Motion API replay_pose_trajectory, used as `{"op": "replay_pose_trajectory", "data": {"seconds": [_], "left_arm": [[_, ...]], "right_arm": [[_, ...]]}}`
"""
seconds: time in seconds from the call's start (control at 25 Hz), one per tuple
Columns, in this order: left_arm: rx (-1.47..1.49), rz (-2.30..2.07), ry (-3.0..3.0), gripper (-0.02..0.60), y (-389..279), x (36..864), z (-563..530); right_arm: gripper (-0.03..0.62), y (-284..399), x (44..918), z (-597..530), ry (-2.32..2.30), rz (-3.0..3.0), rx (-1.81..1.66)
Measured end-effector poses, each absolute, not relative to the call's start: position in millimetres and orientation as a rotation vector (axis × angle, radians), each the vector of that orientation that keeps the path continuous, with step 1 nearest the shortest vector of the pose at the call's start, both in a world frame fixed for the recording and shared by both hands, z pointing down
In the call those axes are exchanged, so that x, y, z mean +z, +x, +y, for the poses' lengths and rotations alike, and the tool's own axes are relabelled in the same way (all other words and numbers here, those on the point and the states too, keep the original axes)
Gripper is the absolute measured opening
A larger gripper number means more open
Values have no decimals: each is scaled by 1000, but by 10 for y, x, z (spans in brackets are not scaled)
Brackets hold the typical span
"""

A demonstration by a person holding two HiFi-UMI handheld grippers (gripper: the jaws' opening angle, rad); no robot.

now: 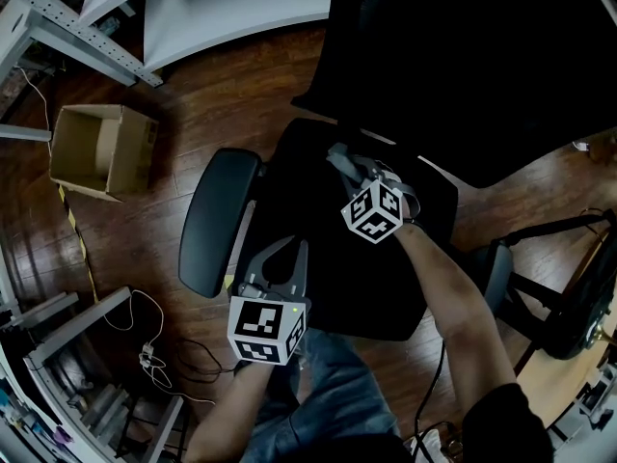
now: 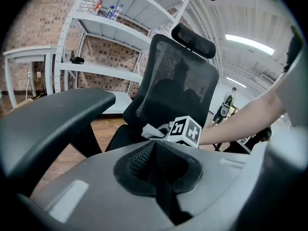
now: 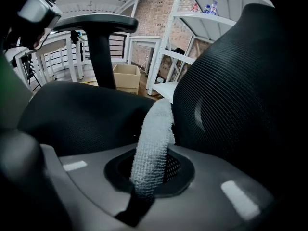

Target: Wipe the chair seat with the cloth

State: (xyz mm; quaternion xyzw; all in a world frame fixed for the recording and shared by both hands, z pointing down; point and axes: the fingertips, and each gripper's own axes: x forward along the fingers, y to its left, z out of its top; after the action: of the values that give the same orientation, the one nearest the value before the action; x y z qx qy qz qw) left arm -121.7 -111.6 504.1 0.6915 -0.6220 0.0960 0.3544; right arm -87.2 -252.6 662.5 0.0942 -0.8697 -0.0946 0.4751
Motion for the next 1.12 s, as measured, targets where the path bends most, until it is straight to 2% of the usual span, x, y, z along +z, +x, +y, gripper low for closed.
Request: {"op": "replay_pose_trajectory", "data": {"seconds": [1.12], "left_arm": [[321, -1518, 1898, -2, -1049, 5015, 525]], "right_arm": [[14, -608, 6411, 268, 208, -2206, -161]]}}
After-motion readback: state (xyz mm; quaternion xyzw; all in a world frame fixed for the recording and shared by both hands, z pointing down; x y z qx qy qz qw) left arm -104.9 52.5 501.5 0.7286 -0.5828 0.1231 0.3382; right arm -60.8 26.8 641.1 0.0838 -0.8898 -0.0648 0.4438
